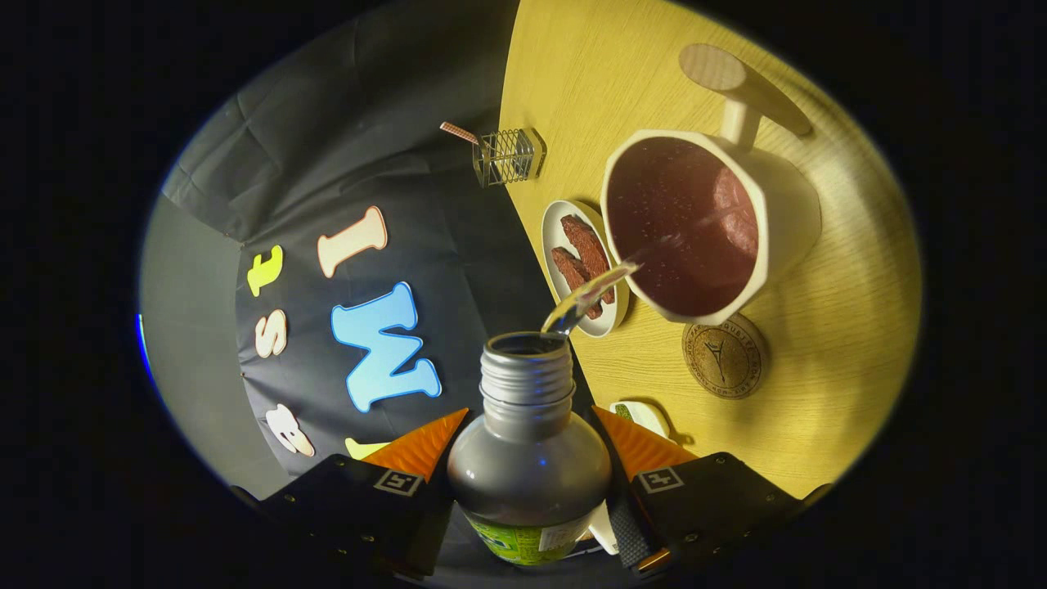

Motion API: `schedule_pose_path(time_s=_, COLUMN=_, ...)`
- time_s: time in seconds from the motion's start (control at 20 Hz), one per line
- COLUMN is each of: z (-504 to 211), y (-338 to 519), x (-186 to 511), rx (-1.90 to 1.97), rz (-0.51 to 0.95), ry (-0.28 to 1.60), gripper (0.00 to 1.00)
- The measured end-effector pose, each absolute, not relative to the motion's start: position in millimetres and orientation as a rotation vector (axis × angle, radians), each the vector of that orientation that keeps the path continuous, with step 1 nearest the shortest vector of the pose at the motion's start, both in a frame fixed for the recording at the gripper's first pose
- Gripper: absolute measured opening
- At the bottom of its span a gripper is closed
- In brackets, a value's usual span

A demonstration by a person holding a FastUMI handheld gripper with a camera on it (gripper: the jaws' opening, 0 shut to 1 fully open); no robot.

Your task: Take the bottle from table, then pour the juice into the cup, finally place the bottle on the coaster

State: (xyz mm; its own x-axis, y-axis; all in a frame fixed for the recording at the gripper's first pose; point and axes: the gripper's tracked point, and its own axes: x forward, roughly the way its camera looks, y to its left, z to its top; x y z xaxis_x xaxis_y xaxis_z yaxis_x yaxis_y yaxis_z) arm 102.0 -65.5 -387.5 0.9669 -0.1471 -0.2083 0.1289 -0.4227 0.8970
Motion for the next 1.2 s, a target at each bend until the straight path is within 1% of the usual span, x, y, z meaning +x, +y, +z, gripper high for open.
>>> schedule_pose_path(time_s=1.2, z=-383.5, y=-67.6, x=102.3, rx=2.101, rz=-0.337, ry=-0.051, gripper=0.8)
